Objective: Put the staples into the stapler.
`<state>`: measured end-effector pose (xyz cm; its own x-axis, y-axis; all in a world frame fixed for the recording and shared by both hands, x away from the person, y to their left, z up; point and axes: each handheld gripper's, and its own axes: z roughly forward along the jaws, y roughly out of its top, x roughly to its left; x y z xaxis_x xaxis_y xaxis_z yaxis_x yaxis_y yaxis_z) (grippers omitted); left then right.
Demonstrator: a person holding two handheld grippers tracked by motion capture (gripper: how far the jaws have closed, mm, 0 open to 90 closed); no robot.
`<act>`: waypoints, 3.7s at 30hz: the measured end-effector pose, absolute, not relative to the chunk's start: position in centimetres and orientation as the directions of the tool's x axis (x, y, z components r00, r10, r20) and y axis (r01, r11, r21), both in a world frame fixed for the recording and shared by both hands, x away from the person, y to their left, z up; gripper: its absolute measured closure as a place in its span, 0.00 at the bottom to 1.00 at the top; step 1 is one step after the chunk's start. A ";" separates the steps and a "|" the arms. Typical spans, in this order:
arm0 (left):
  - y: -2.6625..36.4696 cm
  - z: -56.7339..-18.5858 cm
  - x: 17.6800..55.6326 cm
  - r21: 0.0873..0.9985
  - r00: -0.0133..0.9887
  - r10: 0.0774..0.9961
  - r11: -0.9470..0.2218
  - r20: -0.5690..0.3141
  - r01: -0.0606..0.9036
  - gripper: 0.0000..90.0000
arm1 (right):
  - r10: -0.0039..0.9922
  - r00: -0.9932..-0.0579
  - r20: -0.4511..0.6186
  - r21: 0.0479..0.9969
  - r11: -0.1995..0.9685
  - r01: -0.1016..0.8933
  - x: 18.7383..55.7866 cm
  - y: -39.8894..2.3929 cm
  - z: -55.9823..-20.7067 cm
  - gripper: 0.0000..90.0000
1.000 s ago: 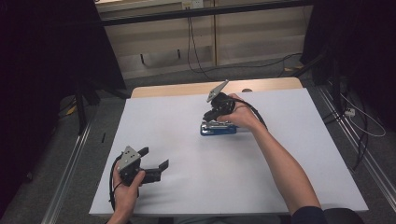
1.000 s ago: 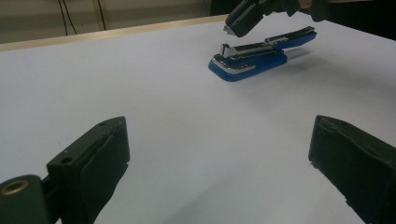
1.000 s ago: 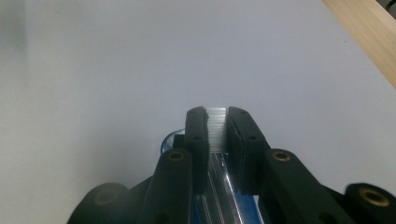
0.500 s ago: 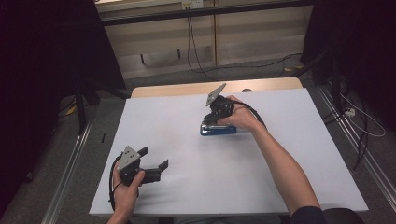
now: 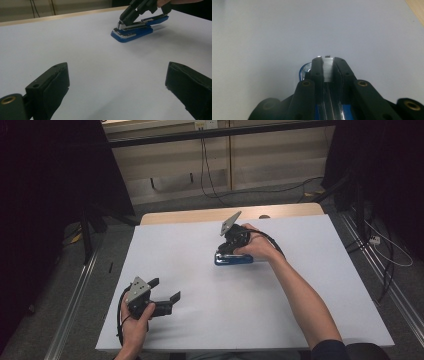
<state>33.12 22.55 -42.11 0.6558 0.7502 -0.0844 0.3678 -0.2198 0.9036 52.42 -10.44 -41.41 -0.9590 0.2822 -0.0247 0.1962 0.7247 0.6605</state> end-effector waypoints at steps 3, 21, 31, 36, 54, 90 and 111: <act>22.4 -42.2 33.1 0.902 0.661 0.746 -0.229 -0.079 0.367 0.06 | 0.275 -0.961 -0.031 0.656 0.731 0.188 52.4 -10.5 -41.4 0.88; 22.4 -42.1 33.2 0.904 0.658 0.748 -0.221 -0.083 0.366 0.06 | 0.261 -0.965 -0.039 0.658 0.733 0.172 52.5 -10.4 -41.4 0.88; 22.2 -42.2 33.2 0.902 0.665 0.743 -0.233 -0.075 0.362 0.06 | 0.233 -0.970 -0.074 0.635 0.760 0.134 52.4 -10.1 -41.1 0.88; 22.2 -42.2 33.2 0.900 0.669 0.740 -0.237 -0.076 0.365 0.06 | 0.213 -0.973 -0.091 0.635 0.765 0.108 52.4 -10.0 -41.2 0.88; 22.0 -42.3 33.2 0.901 0.675 0.734 -0.243 -0.073 0.361 0.06 | 0.203 -0.976 -0.074 0.638 0.762 0.110 52.5 -10.4 -41.2 0.88; 21.9 -42.3 33.2 0.897 0.679 0.730 -0.247 -0.077 0.367 0.07 | 0.369 -0.929 -0.004 0.688 0.675 0.265 52.6 -11.1 -41.2 0.59; 21.8 -42.3 33.2 0.898 0.674 0.735 -0.244 -0.076 0.367 0.06 | 0.586 -0.811 0.012 0.758 0.523 0.389 50.5 -13.6 -41.4 0.17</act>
